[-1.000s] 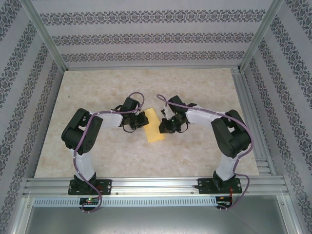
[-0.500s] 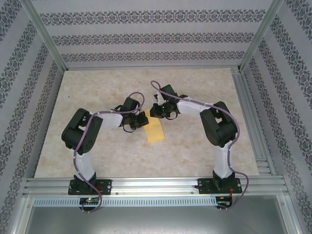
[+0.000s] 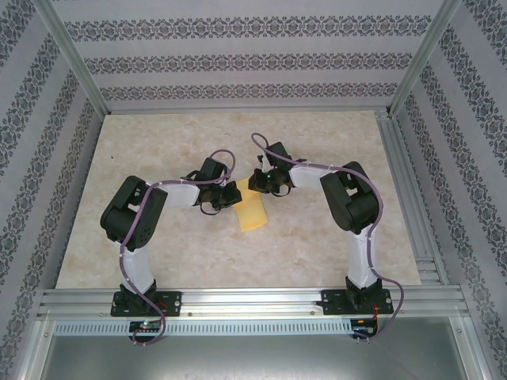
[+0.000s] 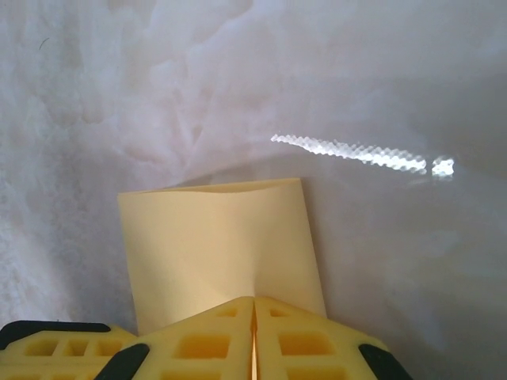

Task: Fold a paper plane with a square sheet of paper (pick it up from the middle)
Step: Fold the square sheet of paper in half at the center of the table.

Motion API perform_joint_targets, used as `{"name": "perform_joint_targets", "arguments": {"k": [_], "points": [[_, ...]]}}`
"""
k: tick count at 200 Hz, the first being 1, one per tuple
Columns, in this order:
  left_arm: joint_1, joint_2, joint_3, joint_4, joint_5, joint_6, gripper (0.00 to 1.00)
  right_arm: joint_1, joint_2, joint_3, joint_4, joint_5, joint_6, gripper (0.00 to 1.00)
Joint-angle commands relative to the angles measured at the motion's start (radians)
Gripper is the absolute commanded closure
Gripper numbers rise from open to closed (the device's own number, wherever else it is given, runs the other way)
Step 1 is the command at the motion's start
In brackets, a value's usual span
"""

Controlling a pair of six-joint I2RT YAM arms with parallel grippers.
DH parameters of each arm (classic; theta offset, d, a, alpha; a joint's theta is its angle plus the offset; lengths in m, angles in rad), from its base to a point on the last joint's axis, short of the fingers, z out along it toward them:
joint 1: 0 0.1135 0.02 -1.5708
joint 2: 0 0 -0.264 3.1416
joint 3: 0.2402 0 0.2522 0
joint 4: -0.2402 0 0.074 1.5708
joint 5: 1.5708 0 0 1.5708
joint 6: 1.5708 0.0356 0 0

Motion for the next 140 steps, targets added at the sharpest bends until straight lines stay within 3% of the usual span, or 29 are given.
{"name": "perform_joint_targets", "arguments": {"k": [1, 140], "points": [[-0.013, 0.094, -0.051, -0.154, -0.061, 0.028, 0.94, 0.002, -0.039, 0.003, 0.033, 0.012, 0.022, 0.90], [-0.014, 0.090, -0.055, -0.164, -0.061, 0.036, 0.93, -0.012, 0.083, 0.098, 0.043, 0.098, 0.063, 0.89]]}}
